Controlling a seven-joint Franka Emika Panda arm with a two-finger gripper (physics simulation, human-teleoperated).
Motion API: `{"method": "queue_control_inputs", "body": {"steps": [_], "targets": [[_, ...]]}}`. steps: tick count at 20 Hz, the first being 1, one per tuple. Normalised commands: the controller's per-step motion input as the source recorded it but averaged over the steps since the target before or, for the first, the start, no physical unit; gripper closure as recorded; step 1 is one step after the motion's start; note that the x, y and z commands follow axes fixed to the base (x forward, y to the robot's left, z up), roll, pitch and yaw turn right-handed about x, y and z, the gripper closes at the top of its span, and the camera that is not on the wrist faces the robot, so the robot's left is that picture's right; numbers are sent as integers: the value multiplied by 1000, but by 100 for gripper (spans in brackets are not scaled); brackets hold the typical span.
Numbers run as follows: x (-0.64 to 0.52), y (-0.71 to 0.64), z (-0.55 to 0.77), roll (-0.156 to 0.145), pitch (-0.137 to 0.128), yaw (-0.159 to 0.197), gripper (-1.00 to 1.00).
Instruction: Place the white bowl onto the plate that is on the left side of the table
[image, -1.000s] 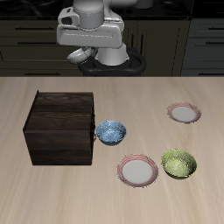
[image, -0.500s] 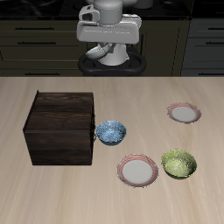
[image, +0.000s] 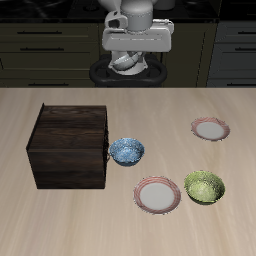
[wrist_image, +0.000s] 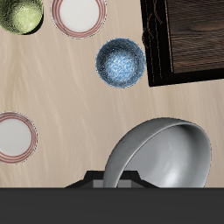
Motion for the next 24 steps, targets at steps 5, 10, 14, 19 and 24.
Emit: {"method": "queue_control_inputs", "body": {"steps": [5,10,14,19,24], "targets": [[-144,695,-192,65,35,-48,100],[-67,520,-93,38,8,15,100],[-98,384,31,21,-16,-6,100],[-35,436,42,-8,-45,15,100],[113,389,-70,-20,-10,32,100]]}}
